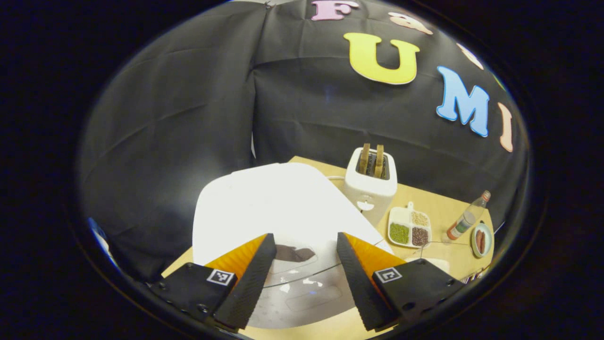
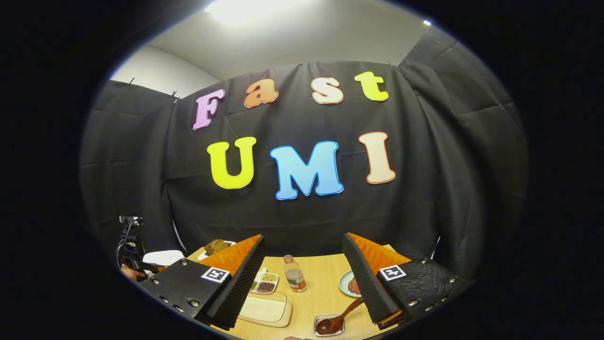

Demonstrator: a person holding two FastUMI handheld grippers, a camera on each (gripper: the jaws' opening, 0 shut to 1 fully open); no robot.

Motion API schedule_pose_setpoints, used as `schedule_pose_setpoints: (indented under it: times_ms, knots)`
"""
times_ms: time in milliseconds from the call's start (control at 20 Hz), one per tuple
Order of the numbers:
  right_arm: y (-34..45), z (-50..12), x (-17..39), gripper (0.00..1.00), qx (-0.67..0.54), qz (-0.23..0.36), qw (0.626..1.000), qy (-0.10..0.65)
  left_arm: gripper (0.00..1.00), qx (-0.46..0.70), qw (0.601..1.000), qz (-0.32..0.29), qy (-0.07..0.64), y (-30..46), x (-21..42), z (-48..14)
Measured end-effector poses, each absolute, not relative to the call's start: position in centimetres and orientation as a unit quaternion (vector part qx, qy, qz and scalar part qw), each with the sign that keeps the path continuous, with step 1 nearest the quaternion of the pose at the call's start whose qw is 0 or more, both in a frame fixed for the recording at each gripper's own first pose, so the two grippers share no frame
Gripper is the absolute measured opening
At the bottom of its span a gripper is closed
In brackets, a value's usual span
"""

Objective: Close the left gripper, press the button to open the rice cooker; take a wooden spoon from the chopstick holder with the right hand, scoop a spoonful of rice and pour it into the rice cooker, then put the wooden spoon back into the chopstick holder.

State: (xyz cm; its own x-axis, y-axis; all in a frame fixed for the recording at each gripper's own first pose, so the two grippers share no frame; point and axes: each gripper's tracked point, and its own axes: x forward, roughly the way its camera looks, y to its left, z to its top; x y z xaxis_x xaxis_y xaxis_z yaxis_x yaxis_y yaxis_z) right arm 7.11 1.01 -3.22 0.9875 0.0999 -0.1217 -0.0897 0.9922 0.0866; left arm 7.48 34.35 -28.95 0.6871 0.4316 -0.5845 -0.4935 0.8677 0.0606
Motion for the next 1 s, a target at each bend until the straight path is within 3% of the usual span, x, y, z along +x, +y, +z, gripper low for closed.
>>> schedule_pose_setpoints:
  times_ms: [250,300,550,600,1000]
  knots:
    - [1.9,-3.8,6.8,0.99,0.035,0.057,0.995,0.068,0.89,-0.042,0.913,0.26,0.313,34.5,7.5,-29.4]
    - [2.0,-3.8,6.7,0.99,0.034,0.059,0.995,0.068,0.96,-0.047,0.915,0.257,0.308,34.4,7.6,-29.1]
    - [1.7,-3.3,6.7,0.99,0.036,0.06,0.996,0.063,0.94,-0.077,0.925,0.244,0.281,34.6,7.9,-27.4]
    - [1.7,-3.0,6.7,0.99,0.036,0.06,0.996,0.062,0.97,-0.074,0.93,0.239,0.268,34.3,7.9,-26.3]
    - [2.3,-2.4,6.0,0.99,0.036,0.059,0.996,0.058,0.96,-0.045,0.985,0.139,0.094,23.8,8.5,-8.7]
